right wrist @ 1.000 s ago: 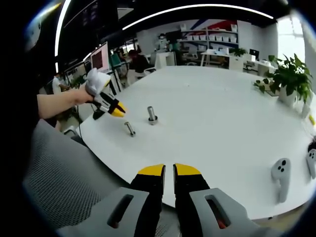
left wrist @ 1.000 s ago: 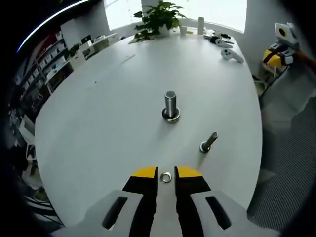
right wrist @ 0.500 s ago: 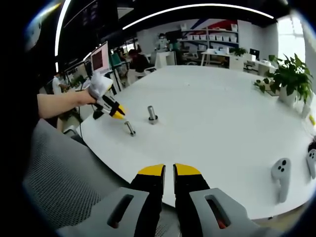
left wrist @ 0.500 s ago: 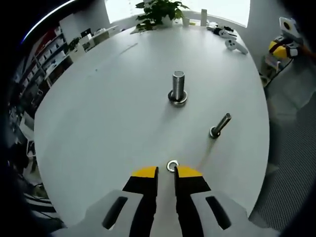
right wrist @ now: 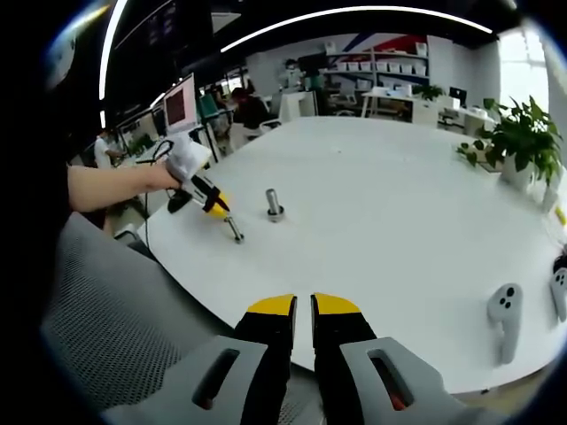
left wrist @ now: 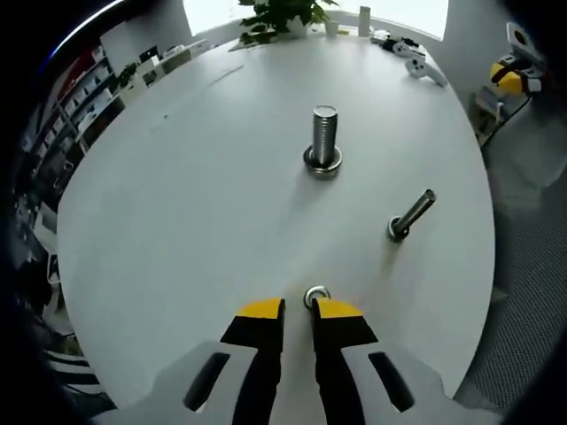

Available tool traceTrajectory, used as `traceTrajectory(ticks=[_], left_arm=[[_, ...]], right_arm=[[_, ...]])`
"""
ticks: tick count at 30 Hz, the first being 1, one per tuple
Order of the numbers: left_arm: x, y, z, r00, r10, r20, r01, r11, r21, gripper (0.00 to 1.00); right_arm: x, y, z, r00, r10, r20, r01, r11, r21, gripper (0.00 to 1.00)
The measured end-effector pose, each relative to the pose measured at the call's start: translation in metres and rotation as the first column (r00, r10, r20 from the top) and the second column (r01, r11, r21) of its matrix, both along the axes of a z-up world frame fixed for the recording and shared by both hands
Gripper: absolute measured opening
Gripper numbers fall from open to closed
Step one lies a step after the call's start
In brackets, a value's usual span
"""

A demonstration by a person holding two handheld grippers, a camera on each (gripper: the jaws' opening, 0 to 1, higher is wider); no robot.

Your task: Place the washer onto the threaded stud by aligning its center hole with the stud, sliding it down to the base, and recovering from edge contact or off-axis alignment until the washer reaches the visible bottom stop.

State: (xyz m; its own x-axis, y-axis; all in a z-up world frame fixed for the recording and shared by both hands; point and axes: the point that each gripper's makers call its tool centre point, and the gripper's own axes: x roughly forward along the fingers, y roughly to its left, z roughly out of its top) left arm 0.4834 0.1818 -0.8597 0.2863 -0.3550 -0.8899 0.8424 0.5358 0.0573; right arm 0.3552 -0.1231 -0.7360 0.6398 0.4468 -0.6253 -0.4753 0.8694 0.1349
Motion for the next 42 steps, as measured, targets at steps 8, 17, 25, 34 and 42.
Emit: traceTrajectory(ticks=[8, 17, 25, 34, 42], left_arm=[[0.0, -0.001, -0.003, 1.0, -0.001, -0.009, 0.001, 1.0, -0.003, 0.08], [-0.004, -0.005, -0.004, 0.999, -0.041, -0.02, 0.041, 0.999, 0.003, 0.01], [-0.005, -0.006, 0.0, 1.0, 0.005, -0.03, -0.006, 1.0, -0.024, 0.0], [-0.009, -0.008, 0.017, 0.999, 0.04, -0.02, -0.041, 0.996, -0.08, 0.0], [-0.014, -0.02, 0.036, 0.999, 0.044, -0.012, -0.045, 0.99, -0.133, 0.0]], right_arm=[[0.0, 0.001, 0.0, 1.0, 0.002, 0.0, -0.002, 1.0, 0.001, 0.09], [0.0, 0.0, 0.0, 1.0, 0.0, 0.003, 0.0, 1.0, 0.004, 0.09], [0.001, -0.001, 0.001, 1.0, -0.006, 0.006, 0.006, 1.0, 0.005, 0.09], [0.001, 0.0, 0.001, 1.0, -0.005, 0.005, 0.005, 1.0, 0.005, 0.09], [0.001, 0.0, 0.001, 1.0, -0.004, 0.005, 0.004, 1.0, 0.005, 0.09]])
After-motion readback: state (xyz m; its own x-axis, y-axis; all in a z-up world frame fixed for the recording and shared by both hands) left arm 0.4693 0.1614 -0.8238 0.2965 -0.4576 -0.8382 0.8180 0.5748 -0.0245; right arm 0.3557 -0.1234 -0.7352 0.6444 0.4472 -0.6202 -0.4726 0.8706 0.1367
